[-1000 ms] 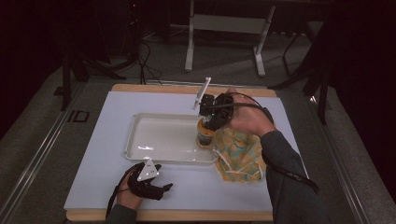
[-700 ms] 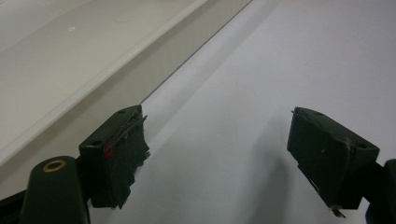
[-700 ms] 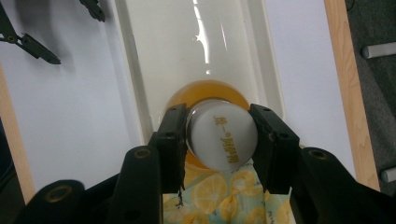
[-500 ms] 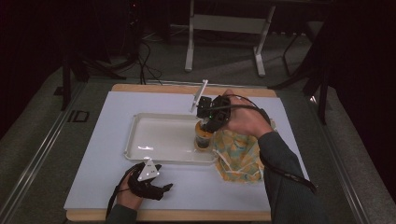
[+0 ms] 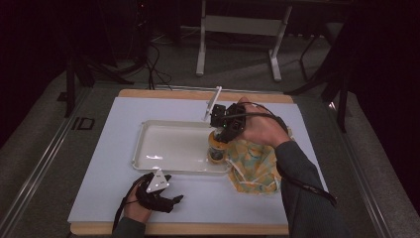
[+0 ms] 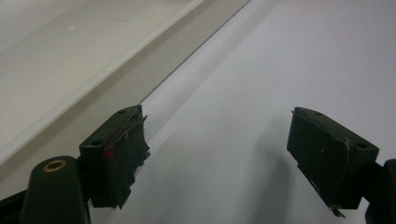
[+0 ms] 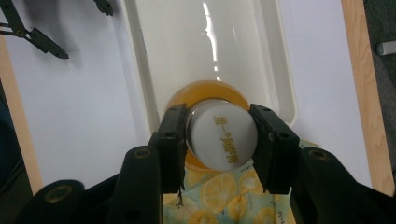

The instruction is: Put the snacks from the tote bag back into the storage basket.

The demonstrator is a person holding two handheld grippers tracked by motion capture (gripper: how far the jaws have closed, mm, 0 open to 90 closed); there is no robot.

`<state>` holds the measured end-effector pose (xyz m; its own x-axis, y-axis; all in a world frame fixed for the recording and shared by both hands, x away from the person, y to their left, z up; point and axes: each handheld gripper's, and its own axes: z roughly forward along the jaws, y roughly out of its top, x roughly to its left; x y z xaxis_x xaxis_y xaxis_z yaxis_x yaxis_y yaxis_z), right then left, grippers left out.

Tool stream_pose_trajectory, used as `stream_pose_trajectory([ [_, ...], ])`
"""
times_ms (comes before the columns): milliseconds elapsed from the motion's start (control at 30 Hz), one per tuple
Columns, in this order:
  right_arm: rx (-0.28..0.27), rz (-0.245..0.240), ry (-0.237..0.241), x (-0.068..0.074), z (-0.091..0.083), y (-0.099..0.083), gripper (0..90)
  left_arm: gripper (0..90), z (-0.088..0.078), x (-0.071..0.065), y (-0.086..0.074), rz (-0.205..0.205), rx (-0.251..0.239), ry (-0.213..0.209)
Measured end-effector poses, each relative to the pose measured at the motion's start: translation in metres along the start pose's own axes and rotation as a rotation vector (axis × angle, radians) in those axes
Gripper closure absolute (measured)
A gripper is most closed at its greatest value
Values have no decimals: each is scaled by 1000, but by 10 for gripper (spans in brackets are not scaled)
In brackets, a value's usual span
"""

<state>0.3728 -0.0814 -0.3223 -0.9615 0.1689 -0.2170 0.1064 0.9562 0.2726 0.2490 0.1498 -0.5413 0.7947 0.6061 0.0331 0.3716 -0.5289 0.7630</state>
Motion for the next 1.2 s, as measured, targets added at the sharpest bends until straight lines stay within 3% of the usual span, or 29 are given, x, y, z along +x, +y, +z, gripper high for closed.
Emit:
stream_pose_trajectory([
  [733,-7,-7,21,4,12,-10,587,200,0,-1,0,1,1,1],
  [1200,19,12,37,5,20,-16,587,200,0,-1,0,6,6,0],
])
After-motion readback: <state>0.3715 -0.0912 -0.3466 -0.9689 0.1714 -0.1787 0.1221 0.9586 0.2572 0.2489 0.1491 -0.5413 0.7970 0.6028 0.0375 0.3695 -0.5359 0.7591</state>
